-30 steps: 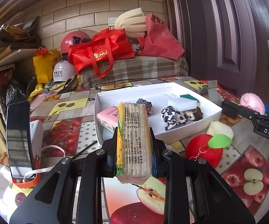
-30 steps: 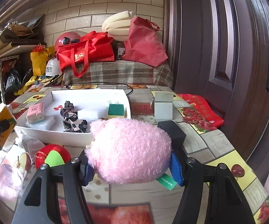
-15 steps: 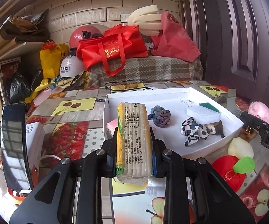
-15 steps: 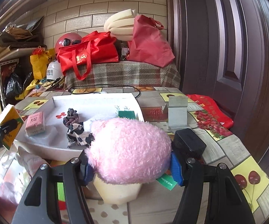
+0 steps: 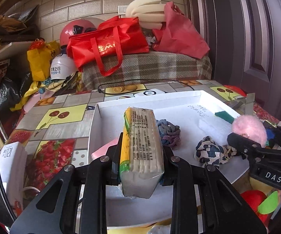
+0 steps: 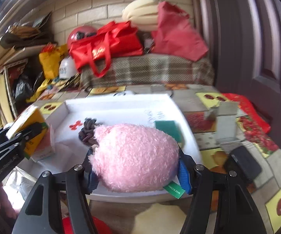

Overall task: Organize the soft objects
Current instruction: 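Open the right tool to drop the pink ball while the left tool releases the tissue pack, then withdraw both tools from the tray toward the white glove and yellow sponge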

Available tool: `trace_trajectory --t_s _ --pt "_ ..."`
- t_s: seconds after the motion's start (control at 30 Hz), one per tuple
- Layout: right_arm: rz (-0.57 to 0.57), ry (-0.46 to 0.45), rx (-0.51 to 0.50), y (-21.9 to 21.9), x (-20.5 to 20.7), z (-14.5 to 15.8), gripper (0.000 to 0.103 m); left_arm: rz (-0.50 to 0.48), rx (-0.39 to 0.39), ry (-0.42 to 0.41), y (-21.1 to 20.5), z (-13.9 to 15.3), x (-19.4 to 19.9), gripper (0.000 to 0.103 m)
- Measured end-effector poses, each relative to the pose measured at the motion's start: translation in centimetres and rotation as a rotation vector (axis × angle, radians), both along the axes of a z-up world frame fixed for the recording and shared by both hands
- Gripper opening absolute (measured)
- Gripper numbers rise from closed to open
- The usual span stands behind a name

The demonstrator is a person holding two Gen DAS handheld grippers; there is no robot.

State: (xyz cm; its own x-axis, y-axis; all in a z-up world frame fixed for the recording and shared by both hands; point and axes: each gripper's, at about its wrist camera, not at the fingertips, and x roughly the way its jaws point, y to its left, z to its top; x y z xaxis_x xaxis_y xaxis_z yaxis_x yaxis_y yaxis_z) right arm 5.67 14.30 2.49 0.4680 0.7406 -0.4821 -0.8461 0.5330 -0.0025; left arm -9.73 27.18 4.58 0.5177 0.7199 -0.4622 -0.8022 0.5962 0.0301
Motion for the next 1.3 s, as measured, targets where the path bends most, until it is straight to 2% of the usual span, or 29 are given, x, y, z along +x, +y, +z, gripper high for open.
trace_trajectory --t_s 0.1,0.43,0.5,0.53,0.57,0.67,0.87,1.13,1.3 --pt "0.012 0.015 -0.028 1.4 0.3 -0.3 0.065 -0.002 0.003 0.018 0.5 -0.1 1.0 0.025" --pt "-0.064 -0.012 -0.049 3.5 1.3 -0.1 0.065 0.042 -0.025 0.021 2.0 -0.3 1.6 0.026" --pt "-0.066 -0.031 -0.049 3.6 1.1 0.0 0.068 0.059 -0.001 0.021 1.7 -0.2 1.5 0.037" --pt "-0.066 -0.041 -0.050 3.6 0.9 0.0 0.071 0.074 0.020 0.018 1.4 -0.1 1.4 0.059" --pt "-0.066 -0.048 -0.052 3.6 0.8 0.0 0.082 0.081 0.042 0.009 1.1 0.0 1.3 0.082" --pt "-0.081 -0.075 -0.042 3.4 0.5 0.3 0.092 0.108 0.105 -0.056 0.1 0.5 -0.1 0.103" --pt "-0.108 -0.085 -0.017 3.1 0.8 0.6 0.103 0.126 0.113 -0.079 0.3 0.8 -0.7 0.103" --pt "-0.108 -0.130 0.023 2.6 -0.1 0.9 0.103 0.142 0.116 -0.114 0.2 0.9 -1.5 0.103" --pt "-0.135 -0.167 0.106 0.9 -0.8 1.4 0.103 0.129 0.077 -0.128 -0.2 0.9 -2.6 0.103"
